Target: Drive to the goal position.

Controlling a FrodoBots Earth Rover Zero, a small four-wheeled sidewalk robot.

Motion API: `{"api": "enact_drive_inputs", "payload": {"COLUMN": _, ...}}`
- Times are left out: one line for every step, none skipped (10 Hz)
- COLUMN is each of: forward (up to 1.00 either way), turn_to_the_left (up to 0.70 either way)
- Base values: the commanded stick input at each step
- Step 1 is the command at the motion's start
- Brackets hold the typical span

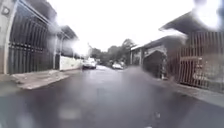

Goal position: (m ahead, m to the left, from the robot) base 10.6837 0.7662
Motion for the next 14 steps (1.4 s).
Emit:
{"api": "enact_drive_inputs", "payload": {"forward": 0.70, "turn_to_the_left": 0.00}}
{"api": "enact_drive_inputs", "payload": {"forward": 0.70, "turn_to_the_left": 0.00}}
{"api": "enact_drive_inputs", "payload": {"forward": 0.70, "turn_to_the_left": 0.00}}
{"api": "enact_drive_inputs", "payload": {"forward": 0.70, "turn_to_the_left": 0.00}}
{"api": "enact_drive_inputs", "payload": {"forward": 0.70, "turn_to_the_left": 0.00}}
{"api": "enact_drive_inputs", "payload": {"forward": 0.70, "turn_to_the_left": 0.00}}
{"api": "enact_drive_inputs", "payload": {"forward": 0.70, "turn_to_the_left": 0.00}}
{"api": "enact_drive_inputs", "payload": {"forward": 0.70, "turn_to_the_left": 0.00}}
{"api": "enact_drive_inputs", "payload": {"forward": 0.70, "turn_to_the_left": 0.00}}
{"api": "enact_drive_inputs", "payload": {"forward": 0.70, "turn_to_the_left": 0.00}}
{"api": "enact_drive_inputs", "payload": {"forward": 0.70, "turn_to_the_left": 0.00}}
{"api": "enact_drive_inputs", "payload": {"forward": 0.70, "turn_to_the_left": 0.00}}
{"api": "enact_drive_inputs", "payload": {"forward": 0.70, "turn_to_the_left": 0.00}}
{"api": "enact_drive_inputs", "payload": {"forward": 0.70, "turn_to_the_left": 0.00}}
